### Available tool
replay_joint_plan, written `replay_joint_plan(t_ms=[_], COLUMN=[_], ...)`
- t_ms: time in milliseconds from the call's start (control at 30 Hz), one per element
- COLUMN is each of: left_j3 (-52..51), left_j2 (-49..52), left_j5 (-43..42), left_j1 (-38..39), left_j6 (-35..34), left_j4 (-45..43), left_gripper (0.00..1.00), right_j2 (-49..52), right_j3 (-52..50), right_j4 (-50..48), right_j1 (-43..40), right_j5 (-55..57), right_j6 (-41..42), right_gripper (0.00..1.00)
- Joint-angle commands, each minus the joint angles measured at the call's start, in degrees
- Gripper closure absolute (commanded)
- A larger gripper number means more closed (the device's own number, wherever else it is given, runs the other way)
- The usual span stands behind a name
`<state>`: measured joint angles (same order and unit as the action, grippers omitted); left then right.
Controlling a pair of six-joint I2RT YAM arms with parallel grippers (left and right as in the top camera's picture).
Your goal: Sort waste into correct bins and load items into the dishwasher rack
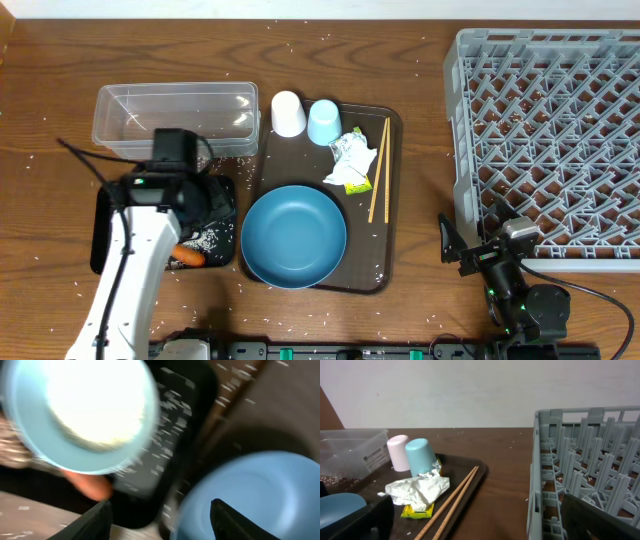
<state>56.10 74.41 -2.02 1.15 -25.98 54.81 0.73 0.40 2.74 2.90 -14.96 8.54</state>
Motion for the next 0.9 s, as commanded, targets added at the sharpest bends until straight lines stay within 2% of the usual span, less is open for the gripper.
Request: replay_joint_plan(t_ms=[0,67,333,567,700,867], left_j3=[1.51,1.31,1.25,1.25,0.96,-0.17], left_j2=[2.71,4.94,15.63,20.0,21.97,24.0], left_j5=[14.47,16.79,13.35,13.05,12.98,12.94], left_j1=[0.52,0.5,0.61,0.61,0.61,0.61], left_j6=[-2.84,-2.75,-0.68,0.2,0.66,0.66], left_j4=[-0.76,-1.79,-5.46,-7.78,-8.37,-10.36], left_gripper=[0.37,0.37,0.38,0.39,0.45,0.48], right_j2=[-0.24,-0.24,-0.24,-0.24,-0.24,-0.24], right_j3=[-0.09,-0.09,-0.09,-0.09,-0.09,-0.09], right_j4=[0.26,0.24,0.26,0.24,0.26,0.24], right_j1=[0.5,0.5,0.5,0.5,0.5,0.5], right_j5=[0.15,0.15,0.15,0.15,0.15,0.15], right_j6=[-0.46,-0.46,-0.46,-0.46,-0.46,-0.46], right_gripper=[0.01,0.01,0.01,0.01,0.01,0.01])
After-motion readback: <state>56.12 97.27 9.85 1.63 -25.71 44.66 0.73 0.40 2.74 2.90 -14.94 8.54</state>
